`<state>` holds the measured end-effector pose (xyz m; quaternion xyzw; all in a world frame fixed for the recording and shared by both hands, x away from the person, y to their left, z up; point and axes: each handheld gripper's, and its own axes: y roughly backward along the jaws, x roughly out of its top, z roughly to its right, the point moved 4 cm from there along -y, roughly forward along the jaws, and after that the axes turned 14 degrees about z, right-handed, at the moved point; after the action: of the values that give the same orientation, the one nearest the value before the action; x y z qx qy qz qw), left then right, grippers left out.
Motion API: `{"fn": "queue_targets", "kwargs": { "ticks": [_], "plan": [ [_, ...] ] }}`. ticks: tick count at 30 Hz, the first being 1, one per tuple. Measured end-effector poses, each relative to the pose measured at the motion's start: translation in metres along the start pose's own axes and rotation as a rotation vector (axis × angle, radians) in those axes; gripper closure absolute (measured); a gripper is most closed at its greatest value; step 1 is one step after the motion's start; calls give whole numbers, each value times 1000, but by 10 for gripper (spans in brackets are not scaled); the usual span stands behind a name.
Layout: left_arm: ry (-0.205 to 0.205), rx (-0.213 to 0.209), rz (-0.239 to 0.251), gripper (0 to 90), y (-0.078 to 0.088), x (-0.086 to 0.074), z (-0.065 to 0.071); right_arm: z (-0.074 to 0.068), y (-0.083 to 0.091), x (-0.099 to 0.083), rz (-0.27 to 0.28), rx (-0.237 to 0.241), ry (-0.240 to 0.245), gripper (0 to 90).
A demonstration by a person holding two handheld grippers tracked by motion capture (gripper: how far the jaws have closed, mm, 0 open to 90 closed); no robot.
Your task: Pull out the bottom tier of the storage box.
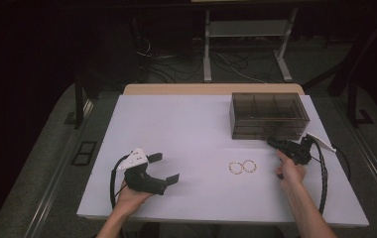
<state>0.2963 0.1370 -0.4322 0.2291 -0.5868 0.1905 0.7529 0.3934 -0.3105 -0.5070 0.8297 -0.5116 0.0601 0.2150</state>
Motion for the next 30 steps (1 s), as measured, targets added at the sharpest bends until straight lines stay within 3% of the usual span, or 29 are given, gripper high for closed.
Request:
{"fn": "queue_targets", "kwargs": {
  "ticks": [2,14,30],
  "plan": [
    [1,0,0,0,0,0,0,0,2,-2,-1,-1,-17,795],
    [5,0,-7,0,-1,-1,1,0,12,-8,10,-8,32,794],
    [5,-1,-6,0,0,-1,1,0,22,-14,10,-18,27,790]
  ]
}}
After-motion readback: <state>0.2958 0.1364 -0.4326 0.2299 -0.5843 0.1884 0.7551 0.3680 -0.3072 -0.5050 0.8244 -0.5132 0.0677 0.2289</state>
